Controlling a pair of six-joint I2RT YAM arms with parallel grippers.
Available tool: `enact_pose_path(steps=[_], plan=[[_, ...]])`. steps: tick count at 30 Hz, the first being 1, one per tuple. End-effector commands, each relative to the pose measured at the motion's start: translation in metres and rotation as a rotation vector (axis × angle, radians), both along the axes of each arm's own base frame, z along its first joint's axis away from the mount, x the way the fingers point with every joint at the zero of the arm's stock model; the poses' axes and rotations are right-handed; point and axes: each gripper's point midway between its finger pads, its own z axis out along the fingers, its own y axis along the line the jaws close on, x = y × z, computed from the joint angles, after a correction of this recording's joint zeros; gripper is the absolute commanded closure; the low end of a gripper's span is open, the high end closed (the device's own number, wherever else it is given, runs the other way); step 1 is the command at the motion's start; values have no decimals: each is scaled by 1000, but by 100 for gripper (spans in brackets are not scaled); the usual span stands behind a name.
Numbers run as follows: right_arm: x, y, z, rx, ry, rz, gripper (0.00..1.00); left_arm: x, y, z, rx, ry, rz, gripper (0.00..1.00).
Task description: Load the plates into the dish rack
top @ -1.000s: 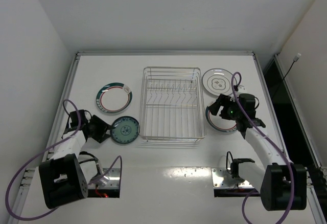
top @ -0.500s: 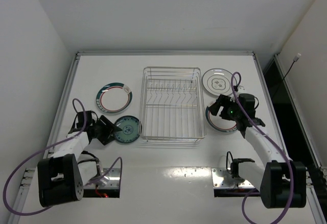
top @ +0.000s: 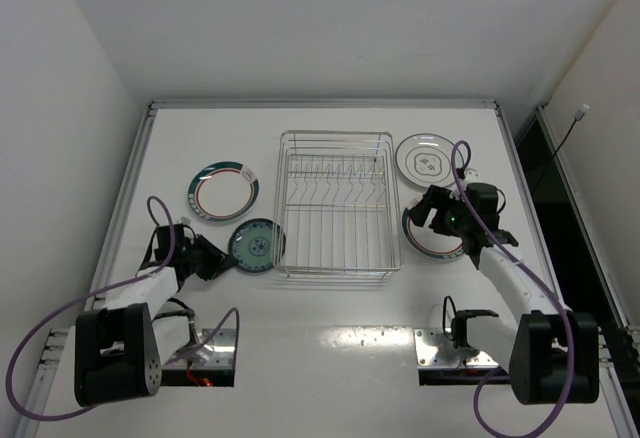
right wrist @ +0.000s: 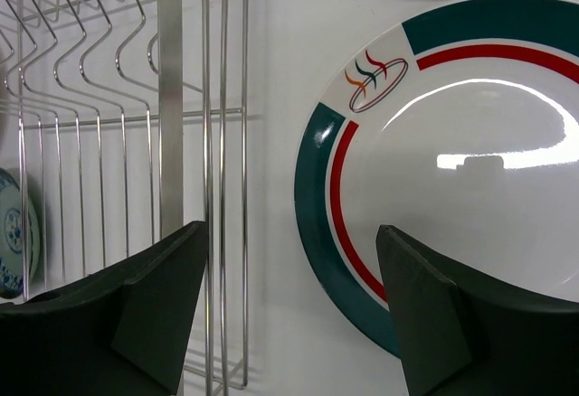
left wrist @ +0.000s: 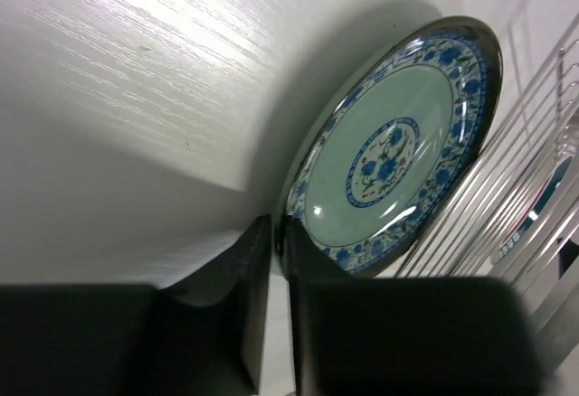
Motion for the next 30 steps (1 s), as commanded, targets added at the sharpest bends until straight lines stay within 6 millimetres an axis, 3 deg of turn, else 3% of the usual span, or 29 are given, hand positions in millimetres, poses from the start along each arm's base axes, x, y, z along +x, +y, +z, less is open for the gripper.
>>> enact_pose_path(steps=[1, 5, 7, 9, 10, 15, 16, 17, 18, 20, 24, 25, 27, 28, 29, 30], plan=[[8, -1, 10, -9, -39, 8, 28, 1, 1, 2, 24, -32, -11, 95], [8, -1, 9, -9, -39, 8, 28, 15, 11, 28, 74, -90, 20, 100], [8, -1, 9, -9, -39, 8, 28, 29, 19, 57, 119, -165, 39, 100], [8, -1, 9, -9, -39, 8, 28, 34, 28, 73, 162, -184, 62, 100], [8, -1, 9, -9, -39, 8, 28, 42, 31, 97, 178, -230, 74, 100], [9, -1, 13, -10, -50, 8, 28, 60, 35, 168, 197, -379, 97, 100], [9, 4, 21, 13, -77, 27, 28, 65, 36, 188, 203, -424, 100, 100], [10, 8, 35, 25, -130, 48, 28, 66, 34, 197, 194, -445, 89, 100], [6, 12, 37, 40, -156, 74, 28, 66, 28, 205, 173, -466, 64, 100], [2, 33, 63, 115, -265, 179, 27, 72, 22, 218, 135, -513, 37, 100], [-9, 60, 80, 234, -350, 324, 25, 71, -10, 237, -35, -615, -84, 100], [-11, 69, 92, 268, -397, 394, 25, 70, -14, 239, -63, -632, -100, 100], [-19, 81, 95, 397, -368, 426, 25, 70, -22, 242, -97, -663, -128, 100], [-23, 89, 119, 436, -473, 505, 25, 69, -25, 243, -111, -667, -152, 100], [-30, 94, 115, 577, -386, 475, 25, 67, -29, 243, -120, -667, -169, 100], [-35, 100, 122, 633, -398, 489, 24, 67, -30, 245, -116, -679, -182, 100]])
